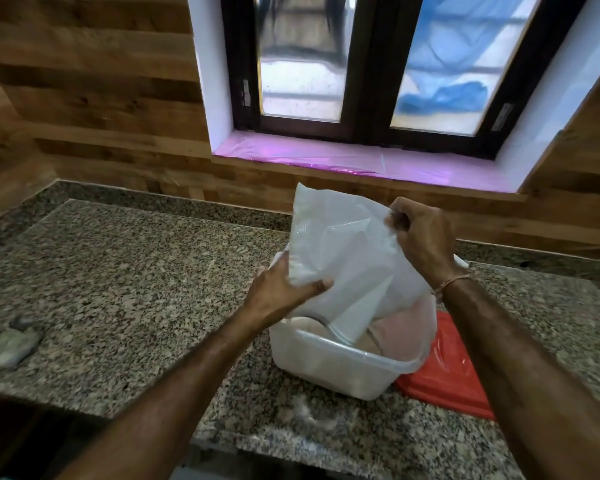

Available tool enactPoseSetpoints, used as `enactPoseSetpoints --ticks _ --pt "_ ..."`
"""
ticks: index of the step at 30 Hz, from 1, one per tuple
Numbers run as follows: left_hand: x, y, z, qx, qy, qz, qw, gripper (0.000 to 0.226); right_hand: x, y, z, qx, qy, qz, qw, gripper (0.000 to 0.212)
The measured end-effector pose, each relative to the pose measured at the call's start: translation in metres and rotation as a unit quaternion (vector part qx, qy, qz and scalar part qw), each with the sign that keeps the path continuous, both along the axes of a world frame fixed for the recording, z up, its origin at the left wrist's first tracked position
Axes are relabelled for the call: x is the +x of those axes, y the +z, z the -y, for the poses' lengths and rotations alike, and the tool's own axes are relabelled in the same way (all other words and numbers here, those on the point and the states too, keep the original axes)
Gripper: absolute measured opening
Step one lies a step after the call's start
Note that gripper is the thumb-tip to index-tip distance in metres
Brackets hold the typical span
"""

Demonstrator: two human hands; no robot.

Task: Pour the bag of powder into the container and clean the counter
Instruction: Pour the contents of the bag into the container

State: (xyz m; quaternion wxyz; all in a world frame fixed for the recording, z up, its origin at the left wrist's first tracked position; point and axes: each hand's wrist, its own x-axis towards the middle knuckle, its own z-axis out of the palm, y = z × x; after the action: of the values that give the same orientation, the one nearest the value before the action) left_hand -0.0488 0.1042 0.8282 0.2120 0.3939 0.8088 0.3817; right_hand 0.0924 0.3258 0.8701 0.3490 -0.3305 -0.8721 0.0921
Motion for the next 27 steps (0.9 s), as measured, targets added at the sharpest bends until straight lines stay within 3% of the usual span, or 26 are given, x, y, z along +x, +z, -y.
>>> enactPoseSetpoints --ticks 1,2,4,7,9,13,16,18,21,24,27 --pt "-0.003 0.000 -0.005 0.074 0.027 0.038 0.996 0.113 0.001 0.000 0.000 0.014 0.006 0.003 1.000 0.020" --pt "-0.006 0.003 -0.011 0.132 0.060 0.023 0.989 0.122 0.002 0.001 0.002 0.028 0.015 0.006 0.999 0.020" --pt "-0.009 0.016 -0.024 0.173 0.107 -0.128 0.971 0.125 -0.001 0.002 0.009 0.059 0.040 0.012 0.997 0.016" --pt "-0.012 0.042 -0.045 0.153 0.039 -0.391 0.907 0.103 -0.008 0.002 0.021 0.112 0.071 0.034 0.991 0.010" --pt "-0.012 0.047 -0.058 0.085 -0.044 -0.445 0.891 0.089 -0.012 0.002 0.025 0.124 0.073 0.046 0.989 0.010" --pt "-0.001 0.047 -0.072 -0.034 -0.097 -0.457 0.884 0.062 -0.015 -0.002 0.026 0.107 0.054 0.054 0.991 0.015" --pt "0.000 0.047 -0.075 0.018 -0.072 -0.448 0.891 0.030 -0.014 -0.005 0.030 0.122 0.043 0.047 0.990 0.013" --pt "-0.002 0.050 -0.075 0.086 -0.039 -0.393 0.915 0.005 -0.011 -0.003 0.030 0.118 0.059 0.039 0.991 0.011" --pt "-0.014 0.057 -0.075 0.127 0.038 -0.275 0.952 0.009 0.010 0.005 0.018 0.048 0.066 0.045 0.996 0.020" --pt "-0.028 0.054 -0.072 0.134 0.025 -0.193 0.972 0.013 0.035 0.010 0.001 -0.044 0.055 0.025 0.997 0.034" --pt "-0.028 0.052 -0.070 0.138 0.016 -0.238 0.961 0.018 0.040 0.005 0.001 -0.065 0.059 -0.021 0.996 0.048"
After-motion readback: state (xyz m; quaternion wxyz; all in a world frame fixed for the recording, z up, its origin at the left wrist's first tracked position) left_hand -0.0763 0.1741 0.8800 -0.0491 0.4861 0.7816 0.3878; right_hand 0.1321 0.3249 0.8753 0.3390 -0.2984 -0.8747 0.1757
